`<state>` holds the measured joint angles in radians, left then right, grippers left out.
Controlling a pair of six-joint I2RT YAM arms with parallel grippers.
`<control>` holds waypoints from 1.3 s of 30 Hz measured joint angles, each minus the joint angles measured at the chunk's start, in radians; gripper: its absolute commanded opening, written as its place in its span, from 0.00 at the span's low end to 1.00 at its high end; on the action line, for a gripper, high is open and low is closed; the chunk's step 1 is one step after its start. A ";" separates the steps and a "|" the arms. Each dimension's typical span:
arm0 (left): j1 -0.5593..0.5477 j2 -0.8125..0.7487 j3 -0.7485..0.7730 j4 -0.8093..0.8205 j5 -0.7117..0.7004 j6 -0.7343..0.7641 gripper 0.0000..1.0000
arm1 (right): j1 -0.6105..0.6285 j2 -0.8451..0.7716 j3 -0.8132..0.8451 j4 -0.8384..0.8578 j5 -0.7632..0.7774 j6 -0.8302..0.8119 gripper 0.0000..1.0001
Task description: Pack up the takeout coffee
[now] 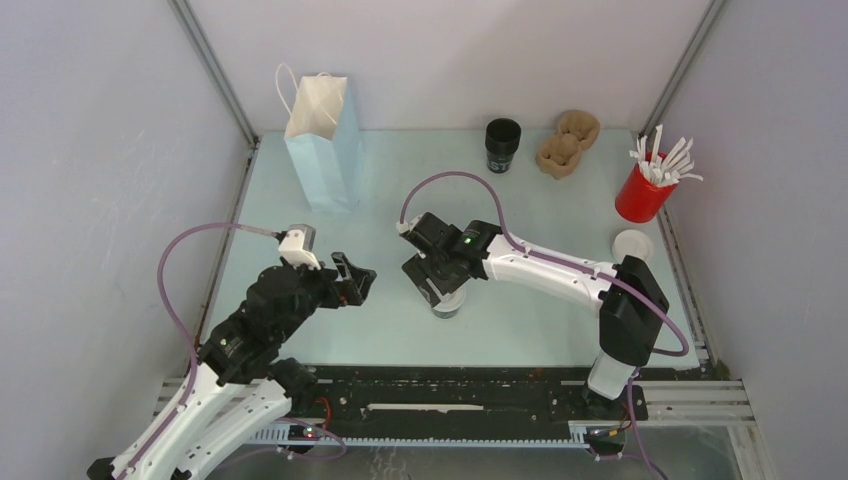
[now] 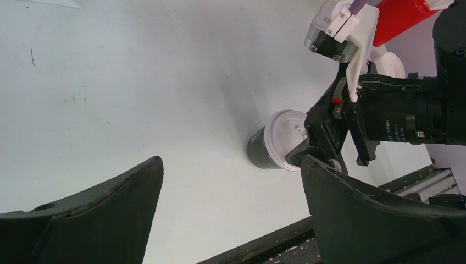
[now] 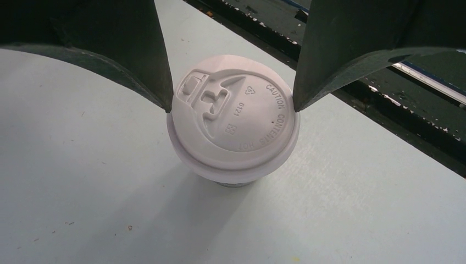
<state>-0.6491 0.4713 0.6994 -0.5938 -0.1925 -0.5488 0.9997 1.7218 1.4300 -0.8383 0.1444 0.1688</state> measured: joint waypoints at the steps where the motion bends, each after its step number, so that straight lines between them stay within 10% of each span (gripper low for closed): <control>1: 0.000 0.000 0.000 0.000 0.000 0.000 1.00 | 0.000 0.000 0.000 0.000 0.001 0.000 0.88; 29: 0.000 0.024 0.000 0.000 -0.008 0.026 1.00 | -0.029 0.006 -0.001 -0.006 0.045 0.016 0.83; 39: 0.000 0.024 0.000 0.000 -0.006 0.053 1.00 | -0.339 -0.134 -0.158 -0.003 0.126 0.036 0.83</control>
<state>-0.6491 0.4953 0.6994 -0.5938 -0.1982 -0.4957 0.6609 1.5875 1.2724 -0.8417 0.2707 0.2047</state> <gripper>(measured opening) 0.996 0.829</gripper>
